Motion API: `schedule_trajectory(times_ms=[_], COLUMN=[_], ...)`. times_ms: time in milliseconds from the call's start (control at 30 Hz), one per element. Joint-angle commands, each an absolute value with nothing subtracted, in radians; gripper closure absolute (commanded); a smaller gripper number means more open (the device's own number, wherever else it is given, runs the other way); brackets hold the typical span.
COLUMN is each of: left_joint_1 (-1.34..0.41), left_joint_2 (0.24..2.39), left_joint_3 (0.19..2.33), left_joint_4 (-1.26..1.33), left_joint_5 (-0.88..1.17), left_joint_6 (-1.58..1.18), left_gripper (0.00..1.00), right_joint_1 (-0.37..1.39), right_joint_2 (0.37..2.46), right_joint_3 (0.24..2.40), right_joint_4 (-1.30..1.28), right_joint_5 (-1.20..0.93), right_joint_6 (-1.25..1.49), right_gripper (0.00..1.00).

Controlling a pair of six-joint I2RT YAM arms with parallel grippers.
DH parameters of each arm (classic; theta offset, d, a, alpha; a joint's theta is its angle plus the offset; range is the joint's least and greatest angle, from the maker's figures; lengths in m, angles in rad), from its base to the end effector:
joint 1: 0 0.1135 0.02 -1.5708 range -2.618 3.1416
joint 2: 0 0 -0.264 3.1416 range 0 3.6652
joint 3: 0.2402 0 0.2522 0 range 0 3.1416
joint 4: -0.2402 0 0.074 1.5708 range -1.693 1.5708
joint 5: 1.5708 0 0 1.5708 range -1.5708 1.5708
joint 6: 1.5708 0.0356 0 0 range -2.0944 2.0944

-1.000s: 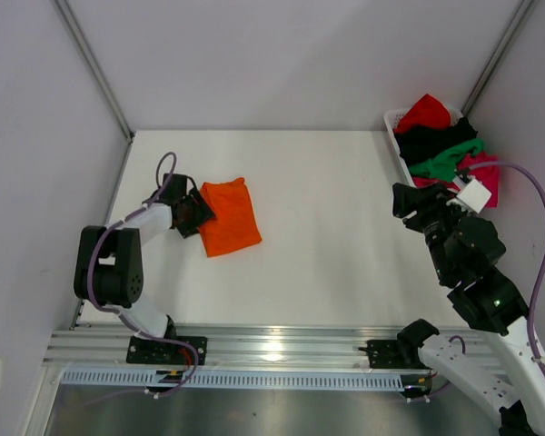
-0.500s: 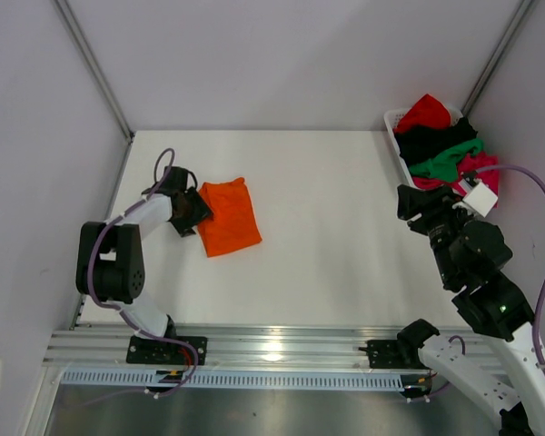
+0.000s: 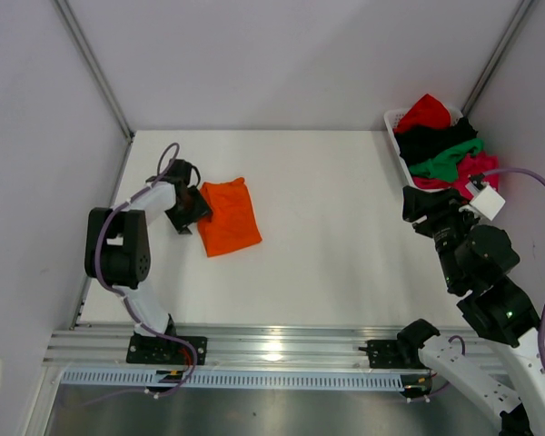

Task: Fold and stack the t-shirts
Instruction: Fold the tshirt

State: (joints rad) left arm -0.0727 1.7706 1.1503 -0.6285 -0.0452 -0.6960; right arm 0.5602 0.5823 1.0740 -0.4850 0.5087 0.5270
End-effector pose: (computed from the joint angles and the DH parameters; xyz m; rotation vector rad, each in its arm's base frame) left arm 0.3405 -0.0232 0.1747 -0.8758 2.6849 -0.1128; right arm 0.0873 0.0343 0.4279 0.3754 1.5380 0.4567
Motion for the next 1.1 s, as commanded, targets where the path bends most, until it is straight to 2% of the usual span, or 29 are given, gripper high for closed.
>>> schedule_trajectory(times_ms=[0,67,133,467,600,733,867,1033,1067], left_joint_1=[-0.078,-0.077,-0.075,-0.052,-0.046,-0.043,-0.032,-0.018,-0.017], left_joint_2=[1.807,1.802,1.796,1.792,1.787,1.767,1.769,1.772,1.772], left_joint_3=[1.224,1.207,1.184,1.175,1.163,1.118,1.118,1.112,1.111], left_joint_4=[-0.634,-0.592,-0.560,-0.528,-0.519,-0.483,-0.482,-0.476,-0.469], left_joint_5=[-0.028,-0.008,0.021,0.063,0.064,0.058,0.071,0.092,0.095], left_joint_6=[-0.618,-0.607,-0.603,-0.592,-0.606,-0.615,-0.617,-0.615,-0.615], left_gripper=[0.30,0.30,0.34,0.32,0.35,0.47,0.67,0.78,0.83], right_joint_1=[0.558,0.558,0.558,0.558,0.557,0.558,0.557,0.558,0.558], right_joint_2=[0.572,0.572,0.571,0.581,0.569,0.554,0.555,0.558,0.558], right_joint_3=[1.114,1.114,1.111,1.115,1.121,1.120,1.121,1.124,1.124], right_joint_4=[-0.488,-0.491,-0.492,-0.491,-0.512,-0.526,-0.525,-0.522,-0.520], right_joint_5=[0.525,0.522,0.522,0.517,0.525,0.534,0.528,0.526,0.525], right_joint_6=[0.534,0.540,0.545,0.546,0.546,0.549,0.557,0.555,0.557], right_gripper=[0.44,0.43,0.44,0.44,0.44,0.44,0.43,0.44,0.43])
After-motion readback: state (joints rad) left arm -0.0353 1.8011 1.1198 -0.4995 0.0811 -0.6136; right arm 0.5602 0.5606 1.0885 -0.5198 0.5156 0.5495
